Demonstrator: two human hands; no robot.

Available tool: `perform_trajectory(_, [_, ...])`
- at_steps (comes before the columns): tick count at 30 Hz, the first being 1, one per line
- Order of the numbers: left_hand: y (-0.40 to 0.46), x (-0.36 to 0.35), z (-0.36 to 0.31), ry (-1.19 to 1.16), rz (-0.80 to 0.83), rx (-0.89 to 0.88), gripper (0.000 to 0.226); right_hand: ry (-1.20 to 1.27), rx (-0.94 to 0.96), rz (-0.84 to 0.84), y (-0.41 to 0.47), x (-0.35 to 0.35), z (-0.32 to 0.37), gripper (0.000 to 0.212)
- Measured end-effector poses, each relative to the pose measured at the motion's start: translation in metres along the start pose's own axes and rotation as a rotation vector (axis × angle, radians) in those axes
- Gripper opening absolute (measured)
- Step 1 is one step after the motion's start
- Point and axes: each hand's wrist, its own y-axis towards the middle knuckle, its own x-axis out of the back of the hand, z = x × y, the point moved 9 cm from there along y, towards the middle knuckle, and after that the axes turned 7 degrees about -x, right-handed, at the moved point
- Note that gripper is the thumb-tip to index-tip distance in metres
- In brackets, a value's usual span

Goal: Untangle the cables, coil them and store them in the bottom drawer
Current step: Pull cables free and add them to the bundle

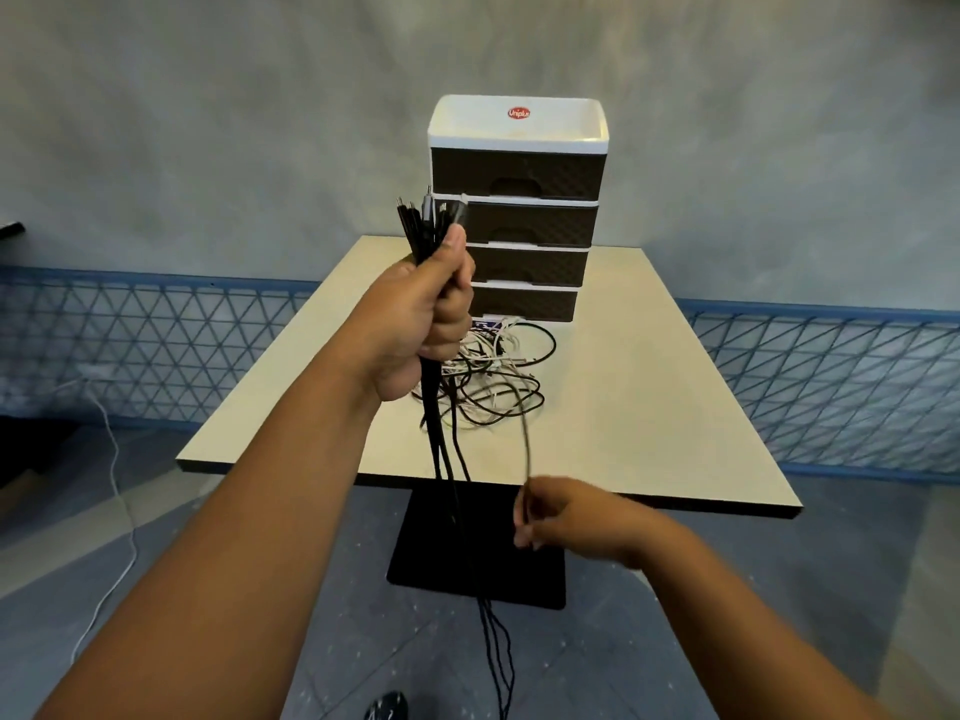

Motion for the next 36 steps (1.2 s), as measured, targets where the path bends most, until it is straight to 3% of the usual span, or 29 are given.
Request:
perform_trajectory(3, [-0.003,-0.005,-0.011,-0.036,0.030,-0.021,0.037,-0.609,-0.136,0.016,-0.001,-0.004,-0.016,0.034])
perform_trajectory(6, [-0.007,-0.009,-0.017,-0.039,0.053,-0.040,0.037,-0.768,-0.165,-0.213,-0.017,0.029,0.010,0.038])
perform_trajectory(8, [-0.009,-0.014,-0.019,-0.053,0.069,-0.060,0.037,-0.625,-0.022,-0.399,-0.031,0.050,0.045,0.045])
perform_trajectory(10, [-0.010,-0.022,-0.019,-0.061,0.085,-0.080,0.037,-0.236,0.219,-0.463,-0.042,0.056,0.080,0.053])
perform_trajectory(13, [-0.008,-0.035,-0.015,-0.103,0.105,-0.096,0.036,0.297,0.478,-0.240,-0.041,0.028,0.116,0.041])
perform_trajectory(15, [-0.006,-0.038,-0.012,-0.128,0.102,-0.096,0.032,0.452,0.522,-0.195,-0.035,0.011,0.123,0.017])
perform_trajectory(17, [-0.005,-0.035,-0.008,-0.131,0.085,-0.099,0.026,0.540,0.543,-0.223,-0.030,0.005,0.122,0.012])
perform_trajectory(26, [0.010,0.007,-0.012,-0.441,-0.078,-0.110,0.023,0.623,0.557,-0.146,-0.012,-0.007,0.107,0.029])
perform_trajectory(31, [0.022,0.038,-0.016,-0.372,-0.177,-0.115,0.028,0.399,0.485,-0.204,0.011,-0.023,0.092,0.029])
perform_trajectory(36, [0.029,0.063,0.001,-0.234,-0.209,-0.063,0.034,0.196,0.329,-0.140,0.050,-0.026,0.073,0.021])
